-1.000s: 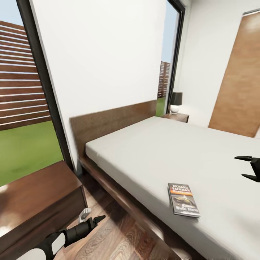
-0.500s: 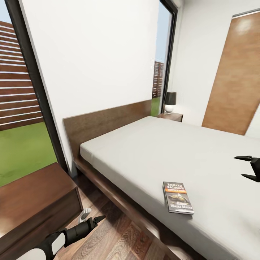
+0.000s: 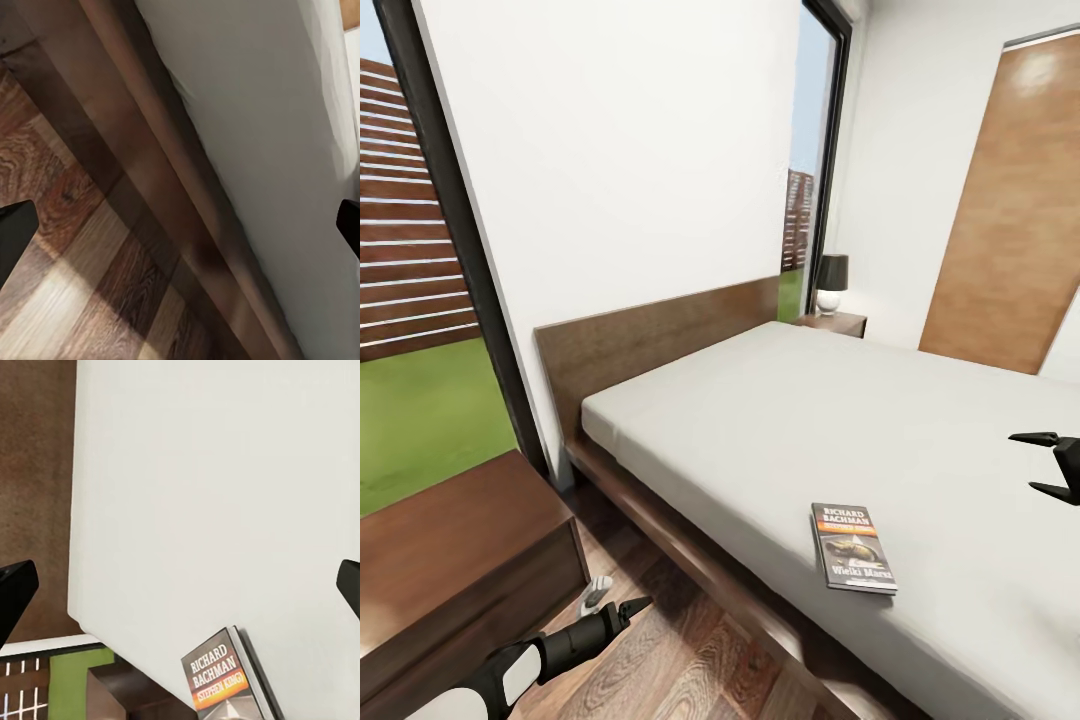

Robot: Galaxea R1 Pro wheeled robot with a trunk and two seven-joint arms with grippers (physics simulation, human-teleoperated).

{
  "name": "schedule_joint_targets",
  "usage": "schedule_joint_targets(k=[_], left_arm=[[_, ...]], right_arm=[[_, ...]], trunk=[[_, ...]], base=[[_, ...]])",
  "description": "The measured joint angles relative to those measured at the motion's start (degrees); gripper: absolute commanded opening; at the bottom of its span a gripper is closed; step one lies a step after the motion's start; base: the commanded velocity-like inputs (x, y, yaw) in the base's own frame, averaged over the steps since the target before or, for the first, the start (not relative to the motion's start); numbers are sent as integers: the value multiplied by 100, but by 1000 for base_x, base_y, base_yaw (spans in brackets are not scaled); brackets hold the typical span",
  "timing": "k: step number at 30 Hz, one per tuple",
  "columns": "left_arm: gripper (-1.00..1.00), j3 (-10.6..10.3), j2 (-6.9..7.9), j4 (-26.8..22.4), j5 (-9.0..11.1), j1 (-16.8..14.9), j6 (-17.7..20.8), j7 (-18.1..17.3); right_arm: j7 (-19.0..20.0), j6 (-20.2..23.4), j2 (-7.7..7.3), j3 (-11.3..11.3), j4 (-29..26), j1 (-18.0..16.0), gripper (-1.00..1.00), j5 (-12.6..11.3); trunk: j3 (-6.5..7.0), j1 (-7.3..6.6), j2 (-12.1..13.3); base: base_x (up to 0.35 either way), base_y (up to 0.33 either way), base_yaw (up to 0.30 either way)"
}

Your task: In the bedroom, move the book from the bed onto either nightstand, and place the two sandals side by side next to the bed.

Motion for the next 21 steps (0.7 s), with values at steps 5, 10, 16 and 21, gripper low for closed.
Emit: schedule_joint_targets(k=[5, 10, 16, 21], left_arm=[[100, 0, 0, 0, 2, 0, 11, 11], [100, 0, -8, 1, 4, -1, 32, 30], [100, 7, -16, 1, 4, -1, 46, 0], [100, 9, -21, -1, 11, -1, 52, -41]], right_arm=[[2, 8, 0, 0, 0, 0, 100, -16], [41, 16, -1, -1, -1, 1, 100, -25], [167, 19, -2, -1, -1, 2, 100, 18], [217, 19, -2, -1, 3, 2, 100, 35]], trunk=[[0, 0, 0], [0, 0, 0], [0, 0, 0], [0, 0, 0]], base=[[0, 0, -5], [0, 0, -112], [0, 0, -214], [0, 0, -247]])
